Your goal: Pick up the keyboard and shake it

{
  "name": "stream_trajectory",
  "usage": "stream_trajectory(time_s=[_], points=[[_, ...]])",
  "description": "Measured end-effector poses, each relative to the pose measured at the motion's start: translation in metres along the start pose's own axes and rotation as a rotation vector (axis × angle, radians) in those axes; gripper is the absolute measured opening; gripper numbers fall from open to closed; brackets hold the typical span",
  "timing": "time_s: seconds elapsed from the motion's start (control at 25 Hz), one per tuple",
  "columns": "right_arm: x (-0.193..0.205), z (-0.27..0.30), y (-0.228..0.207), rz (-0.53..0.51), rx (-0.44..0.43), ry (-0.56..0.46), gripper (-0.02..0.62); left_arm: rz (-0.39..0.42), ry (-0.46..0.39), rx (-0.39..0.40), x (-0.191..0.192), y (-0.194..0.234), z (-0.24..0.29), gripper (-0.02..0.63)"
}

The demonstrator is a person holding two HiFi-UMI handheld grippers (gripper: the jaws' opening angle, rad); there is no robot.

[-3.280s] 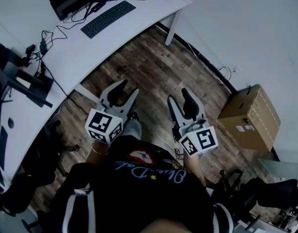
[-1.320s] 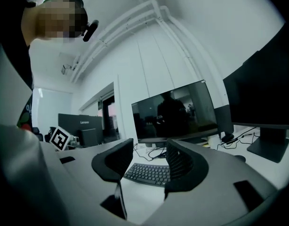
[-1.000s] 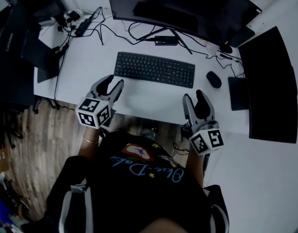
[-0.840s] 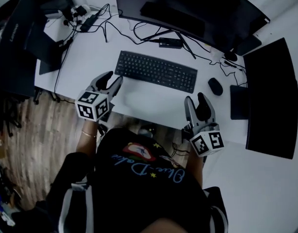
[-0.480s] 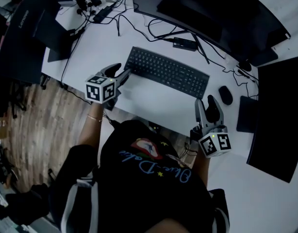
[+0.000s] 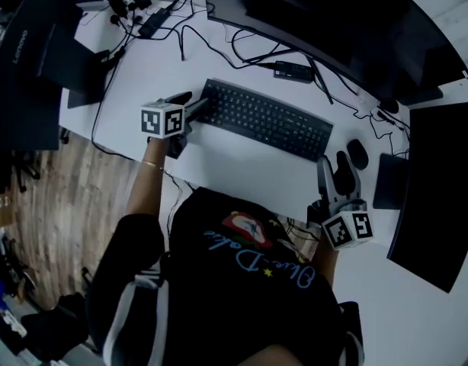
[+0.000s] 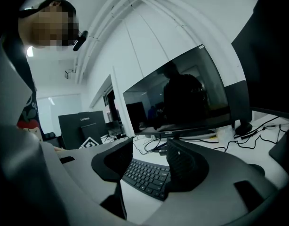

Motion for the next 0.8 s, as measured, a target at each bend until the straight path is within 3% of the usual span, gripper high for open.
stream_trajectory(time_s=[0.24, 0.56, 0.8], points=[[0.006, 0.009, -0.013, 0.005, 0.027, 0.045, 0.195, -0.038, 0.068, 0.002, -0.004, 0.015, 0.032, 0.247], [0.012, 0.015, -0.019, 0.025, 0.053, 0.066, 0.199, -0.021, 0.172, 0.0, -0.002, 0.021, 0.049, 0.259], [0.016, 0.01, -0.025, 0.035, 0.079, 0.074, 0.201, -0.016, 0.229, 0.059, 0.0, 0.008, 0.057, 0.259]])
Point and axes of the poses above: the fingertips, and each gripper's own axes: z forward along the fingers, y to its left, x out of its underside, the point moved 1 cm from there along -z, backward along the fingers, and after that the axes turned 8 degrees about -z, right-handed, at the moved point
